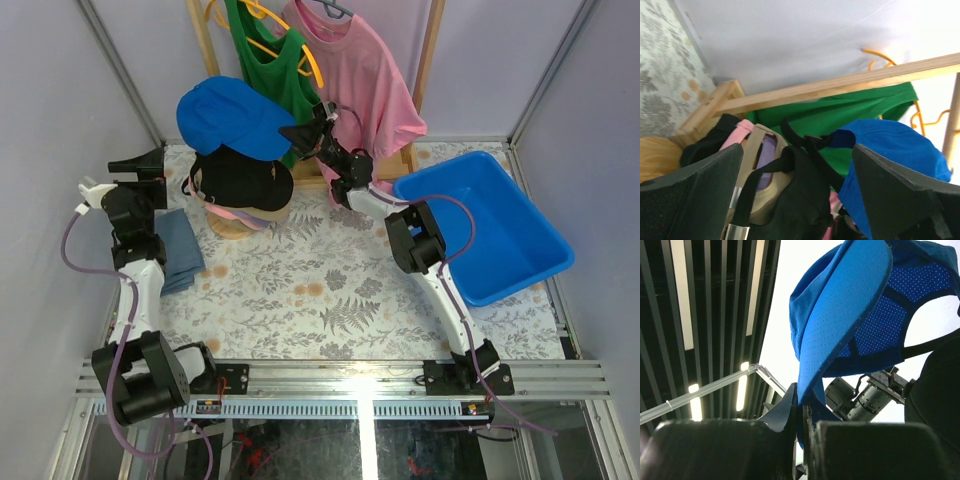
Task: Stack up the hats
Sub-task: Stack the hat on the hat.
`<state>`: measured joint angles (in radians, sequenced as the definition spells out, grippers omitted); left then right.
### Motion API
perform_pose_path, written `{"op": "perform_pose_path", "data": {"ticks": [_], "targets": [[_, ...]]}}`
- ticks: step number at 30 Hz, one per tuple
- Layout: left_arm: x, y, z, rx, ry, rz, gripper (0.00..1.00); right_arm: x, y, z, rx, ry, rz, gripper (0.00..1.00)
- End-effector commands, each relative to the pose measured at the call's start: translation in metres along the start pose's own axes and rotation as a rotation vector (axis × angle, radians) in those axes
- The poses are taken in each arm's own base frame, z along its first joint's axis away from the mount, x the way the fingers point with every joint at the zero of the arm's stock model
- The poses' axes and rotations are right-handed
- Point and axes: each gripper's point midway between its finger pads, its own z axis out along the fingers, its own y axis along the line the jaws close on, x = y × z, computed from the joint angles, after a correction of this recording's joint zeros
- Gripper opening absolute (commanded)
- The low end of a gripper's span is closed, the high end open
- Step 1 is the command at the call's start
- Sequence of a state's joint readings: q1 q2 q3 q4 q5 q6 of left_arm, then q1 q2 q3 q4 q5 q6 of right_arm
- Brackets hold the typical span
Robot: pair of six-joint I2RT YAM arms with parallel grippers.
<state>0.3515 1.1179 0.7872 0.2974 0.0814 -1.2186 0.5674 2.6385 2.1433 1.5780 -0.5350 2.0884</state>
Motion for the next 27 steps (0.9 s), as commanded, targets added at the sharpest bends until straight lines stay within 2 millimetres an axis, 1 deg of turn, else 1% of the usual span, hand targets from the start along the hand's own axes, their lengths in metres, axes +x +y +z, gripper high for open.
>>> {"op": "perform_pose_path", "data": {"ticks": [1,6,10,18,22,27], "targets": [[-0.001,-0.056,-0.010,0.267,0.061,-0.125,0.91,0.039,0.093,0.029,-0.206,0.138,0.085,0.00],[0.001,-0.070,-0.015,0.383,0.115,-0.226,0.91,0.046,0.097,0.034,-0.211,0.153,0.090,0.00],[0.002,-0.076,-0.019,0.444,0.152,-0.278,0.91,0.050,0.097,0.035,-0.208,0.156,0.094,0.00],[0.009,-0.078,-0.022,0.499,0.226,-0.375,0.91,0.058,0.101,0.040,-0.220,0.170,0.100,0.00],[0.008,-0.078,-0.022,0.517,0.236,-0.425,0.91,0.064,0.102,0.043,-0.230,0.181,0.111,0.00],[0.002,-0.087,-0.024,0.562,0.233,-0.460,0.89,0.071,0.102,0.045,-0.231,0.192,0.121,0.00]]}}
